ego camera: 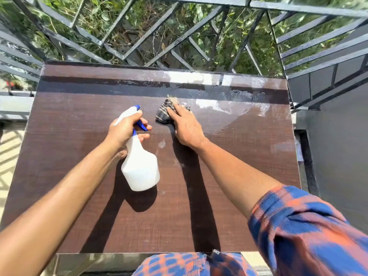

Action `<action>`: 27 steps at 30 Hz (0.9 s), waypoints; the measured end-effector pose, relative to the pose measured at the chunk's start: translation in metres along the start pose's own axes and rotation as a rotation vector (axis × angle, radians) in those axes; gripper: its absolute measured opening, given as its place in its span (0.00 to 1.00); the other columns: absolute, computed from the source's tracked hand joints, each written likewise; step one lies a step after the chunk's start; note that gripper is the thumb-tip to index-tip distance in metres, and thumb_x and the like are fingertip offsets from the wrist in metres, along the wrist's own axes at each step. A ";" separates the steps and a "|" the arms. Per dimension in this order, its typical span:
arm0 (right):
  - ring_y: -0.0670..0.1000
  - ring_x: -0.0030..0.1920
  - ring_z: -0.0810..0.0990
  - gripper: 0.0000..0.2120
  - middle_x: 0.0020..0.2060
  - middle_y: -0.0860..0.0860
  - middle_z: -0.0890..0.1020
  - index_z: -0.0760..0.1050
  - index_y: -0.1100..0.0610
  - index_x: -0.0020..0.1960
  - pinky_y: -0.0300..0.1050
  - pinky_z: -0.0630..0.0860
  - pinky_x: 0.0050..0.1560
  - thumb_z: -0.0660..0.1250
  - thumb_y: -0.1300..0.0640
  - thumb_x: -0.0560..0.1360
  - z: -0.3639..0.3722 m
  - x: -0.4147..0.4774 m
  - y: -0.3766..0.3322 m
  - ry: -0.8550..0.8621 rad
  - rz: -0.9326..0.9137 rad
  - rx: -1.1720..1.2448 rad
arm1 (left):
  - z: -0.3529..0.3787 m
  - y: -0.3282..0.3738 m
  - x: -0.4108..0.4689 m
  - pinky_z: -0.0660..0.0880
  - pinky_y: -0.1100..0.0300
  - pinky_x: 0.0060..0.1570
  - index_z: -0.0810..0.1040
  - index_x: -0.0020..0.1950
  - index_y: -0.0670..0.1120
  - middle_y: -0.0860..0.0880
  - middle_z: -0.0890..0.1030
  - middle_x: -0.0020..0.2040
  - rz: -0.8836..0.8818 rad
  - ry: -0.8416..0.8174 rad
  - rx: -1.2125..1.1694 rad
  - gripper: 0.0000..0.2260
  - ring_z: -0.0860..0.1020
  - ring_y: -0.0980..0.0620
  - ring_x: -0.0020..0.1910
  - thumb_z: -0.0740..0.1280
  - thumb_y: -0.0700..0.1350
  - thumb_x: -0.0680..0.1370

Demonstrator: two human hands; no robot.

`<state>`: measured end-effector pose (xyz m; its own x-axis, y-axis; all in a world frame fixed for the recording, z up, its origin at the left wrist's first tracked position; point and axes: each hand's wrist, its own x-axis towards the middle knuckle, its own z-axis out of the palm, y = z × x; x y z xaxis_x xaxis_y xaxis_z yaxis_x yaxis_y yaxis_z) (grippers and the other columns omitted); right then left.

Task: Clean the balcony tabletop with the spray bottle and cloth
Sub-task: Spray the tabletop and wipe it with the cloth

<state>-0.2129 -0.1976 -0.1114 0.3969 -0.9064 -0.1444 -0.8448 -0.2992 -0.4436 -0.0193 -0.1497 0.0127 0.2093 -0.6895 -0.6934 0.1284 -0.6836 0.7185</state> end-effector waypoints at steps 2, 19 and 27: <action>0.63 0.76 0.63 0.30 0.77 0.60 0.63 0.65 0.57 0.77 0.62 0.62 0.74 0.64 0.60 0.75 -0.015 -0.021 0.034 0.064 0.087 0.029 | 0.009 0.002 0.002 0.75 0.64 0.27 0.79 0.42 0.43 0.42 0.84 0.41 0.004 -0.018 0.007 0.14 0.81 0.50 0.30 0.66 0.50 0.81; 0.63 0.73 0.65 0.33 0.75 0.60 0.65 0.63 0.55 0.77 0.57 0.64 0.73 0.62 0.64 0.73 -0.112 -0.095 0.210 0.245 0.592 0.020 | 0.137 0.001 -0.009 0.73 0.63 0.23 0.78 0.41 0.40 0.43 0.82 0.36 0.030 -0.123 -0.032 0.13 0.80 0.45 0.37 0.66 0.47 0.82; 0.61 0.77 0.62 0.29 0.77 0.59 0.65 0.67 0.57 0.76 0.57 0.60 0.76 0.61 0.65 0.75 -0.098 -0.115 0.219 0.161 0.289 0.048 | 0.211 -0.003 -0.022 0.74 0.63 0.25 0.77 0.51 0.38 0.39 0.80 0.45 0.028 -0.118 -0.017 0.10 0.83 0.52 0.34 0.66 0.46 0.82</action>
<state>-0.4791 -0.1888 -0.1051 0.0788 -0.9883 -0.1306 -0.8948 -0.0124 -0.4463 -0.2286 -0.1831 0.0144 0.0975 -0.7324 -0.6738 0.1405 -0.6601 0.7379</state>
